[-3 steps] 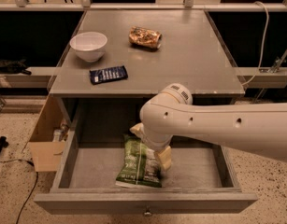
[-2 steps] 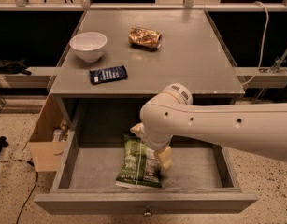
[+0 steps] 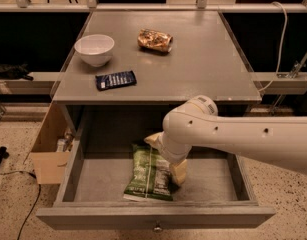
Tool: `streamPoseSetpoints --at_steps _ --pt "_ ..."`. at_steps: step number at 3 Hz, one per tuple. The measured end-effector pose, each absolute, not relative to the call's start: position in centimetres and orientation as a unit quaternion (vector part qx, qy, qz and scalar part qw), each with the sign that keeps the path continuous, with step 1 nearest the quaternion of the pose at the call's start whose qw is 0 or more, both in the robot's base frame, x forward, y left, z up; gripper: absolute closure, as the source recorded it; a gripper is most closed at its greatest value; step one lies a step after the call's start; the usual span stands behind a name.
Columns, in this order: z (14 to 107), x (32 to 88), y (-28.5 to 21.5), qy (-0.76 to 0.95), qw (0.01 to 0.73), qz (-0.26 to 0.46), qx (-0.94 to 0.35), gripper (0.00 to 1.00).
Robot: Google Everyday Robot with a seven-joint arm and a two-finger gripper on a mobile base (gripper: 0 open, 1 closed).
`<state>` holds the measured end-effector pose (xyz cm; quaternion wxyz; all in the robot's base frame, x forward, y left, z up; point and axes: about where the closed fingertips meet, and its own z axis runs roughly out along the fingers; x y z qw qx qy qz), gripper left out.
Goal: Pick green jalapeno chip bag from top drawer and place on counter
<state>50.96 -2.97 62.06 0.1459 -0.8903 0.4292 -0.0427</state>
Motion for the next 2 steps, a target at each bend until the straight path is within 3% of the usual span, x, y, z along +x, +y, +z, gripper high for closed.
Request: streamPoseSetpoints --at_steps 2 --pt "58.4 50.2 -1.0 0.419 0.091 -0.03 -0.903 0.0"
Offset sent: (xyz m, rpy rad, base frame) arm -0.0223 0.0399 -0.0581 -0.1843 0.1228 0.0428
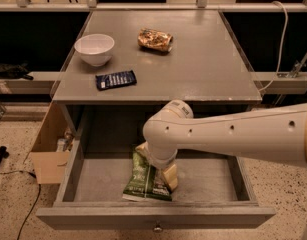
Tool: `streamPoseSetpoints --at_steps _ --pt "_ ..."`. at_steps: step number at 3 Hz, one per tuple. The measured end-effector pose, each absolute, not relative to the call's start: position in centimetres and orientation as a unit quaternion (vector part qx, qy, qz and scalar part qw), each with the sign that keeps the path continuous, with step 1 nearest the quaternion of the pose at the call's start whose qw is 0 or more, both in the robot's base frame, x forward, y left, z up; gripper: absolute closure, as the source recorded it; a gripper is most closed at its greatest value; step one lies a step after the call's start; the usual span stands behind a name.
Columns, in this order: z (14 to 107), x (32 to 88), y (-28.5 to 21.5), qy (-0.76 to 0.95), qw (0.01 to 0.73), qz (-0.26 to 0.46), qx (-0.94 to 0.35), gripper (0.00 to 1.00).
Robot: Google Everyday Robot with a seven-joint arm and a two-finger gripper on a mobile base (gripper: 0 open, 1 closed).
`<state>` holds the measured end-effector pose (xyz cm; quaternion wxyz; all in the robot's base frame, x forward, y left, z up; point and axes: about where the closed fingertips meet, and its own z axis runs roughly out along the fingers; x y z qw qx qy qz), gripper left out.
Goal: Pick green jalapeno chip bag from top drawer and place on counter
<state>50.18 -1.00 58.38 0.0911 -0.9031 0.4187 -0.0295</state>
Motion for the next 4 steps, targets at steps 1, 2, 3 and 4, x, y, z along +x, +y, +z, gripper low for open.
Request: streamPoseSetpoints --at_steps 1,2,3,4 --pt "58.21 50.06 -0.56 0.42 0.086 -0.029 -0.903 0.17" --pt "58.21 50.06 -0.56 0.42 0.086 -0.029 -0.903 0.39" --pt "58.21 50.06 -0.56 0.42 0.086 -0.029 -0.903 0.62" --pt "58.21 50.06 -0.56 0.42 0.086 -0.029 -0.903 0.85"
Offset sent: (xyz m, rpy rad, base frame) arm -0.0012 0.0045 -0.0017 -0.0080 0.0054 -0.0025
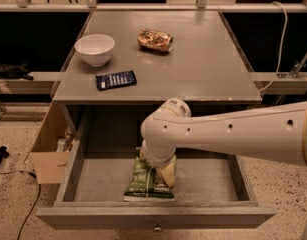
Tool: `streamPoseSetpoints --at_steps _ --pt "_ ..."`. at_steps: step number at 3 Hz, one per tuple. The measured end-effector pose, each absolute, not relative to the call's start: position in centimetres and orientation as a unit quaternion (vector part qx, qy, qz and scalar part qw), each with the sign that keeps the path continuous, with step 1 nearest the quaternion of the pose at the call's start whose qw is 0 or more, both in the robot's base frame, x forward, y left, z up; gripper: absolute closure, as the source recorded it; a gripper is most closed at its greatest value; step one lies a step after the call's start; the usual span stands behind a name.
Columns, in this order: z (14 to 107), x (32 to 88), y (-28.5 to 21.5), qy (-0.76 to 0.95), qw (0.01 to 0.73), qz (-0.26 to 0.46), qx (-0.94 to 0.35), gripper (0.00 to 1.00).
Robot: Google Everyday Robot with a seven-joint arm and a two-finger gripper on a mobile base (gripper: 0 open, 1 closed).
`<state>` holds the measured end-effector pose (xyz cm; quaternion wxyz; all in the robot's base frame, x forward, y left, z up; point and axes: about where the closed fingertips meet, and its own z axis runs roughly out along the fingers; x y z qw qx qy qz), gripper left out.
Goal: Pick green jalapeno chip bag from top drawer and place on counter
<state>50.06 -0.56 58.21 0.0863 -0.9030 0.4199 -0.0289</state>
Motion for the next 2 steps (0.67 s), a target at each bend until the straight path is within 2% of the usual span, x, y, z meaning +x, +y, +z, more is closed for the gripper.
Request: streamPoseSetpoints --at_steps 1,2 --pt "58.2 50.1 -0.6 0.42 0.086 -0.029 -0.903 1.0" --pt "59.8 50.0 -0.6 0.42 0.086 -0.029 -0.903 1.0"
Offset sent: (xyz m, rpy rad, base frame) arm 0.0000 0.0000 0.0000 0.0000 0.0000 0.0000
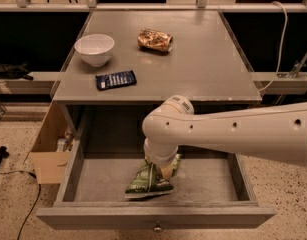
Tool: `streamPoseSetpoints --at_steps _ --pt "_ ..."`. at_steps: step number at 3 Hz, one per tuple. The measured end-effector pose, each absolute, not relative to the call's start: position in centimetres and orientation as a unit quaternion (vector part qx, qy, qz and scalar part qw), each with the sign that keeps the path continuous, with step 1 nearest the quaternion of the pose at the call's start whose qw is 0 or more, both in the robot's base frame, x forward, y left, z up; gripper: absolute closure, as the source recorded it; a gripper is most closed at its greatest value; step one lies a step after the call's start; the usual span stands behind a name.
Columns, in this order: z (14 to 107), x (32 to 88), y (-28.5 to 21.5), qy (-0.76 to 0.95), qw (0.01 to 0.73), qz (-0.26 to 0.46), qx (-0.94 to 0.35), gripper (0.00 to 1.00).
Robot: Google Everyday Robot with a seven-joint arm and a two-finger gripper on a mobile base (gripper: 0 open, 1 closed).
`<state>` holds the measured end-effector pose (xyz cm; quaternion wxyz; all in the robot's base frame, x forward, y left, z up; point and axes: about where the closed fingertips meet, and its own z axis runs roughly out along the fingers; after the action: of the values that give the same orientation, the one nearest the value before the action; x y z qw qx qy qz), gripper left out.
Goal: Pick green jalapeno chip bag from top drawer and place on counter
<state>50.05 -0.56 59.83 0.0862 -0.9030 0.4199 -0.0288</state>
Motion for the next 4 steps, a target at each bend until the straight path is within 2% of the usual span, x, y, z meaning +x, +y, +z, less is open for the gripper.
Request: streamPoseSetpoints --at_steps 1,2,4 --pt "59.8 50.0 -0.6 0.42 0.086 -0.029 -0.903 1.0" --pt "63.4 49.2 -3.1 0.446 0.1 -0.031 -0.889 1.0" --pt "79.8 43.7 -10.4 0.477 0.067 -0.13 -0.867 1.0"
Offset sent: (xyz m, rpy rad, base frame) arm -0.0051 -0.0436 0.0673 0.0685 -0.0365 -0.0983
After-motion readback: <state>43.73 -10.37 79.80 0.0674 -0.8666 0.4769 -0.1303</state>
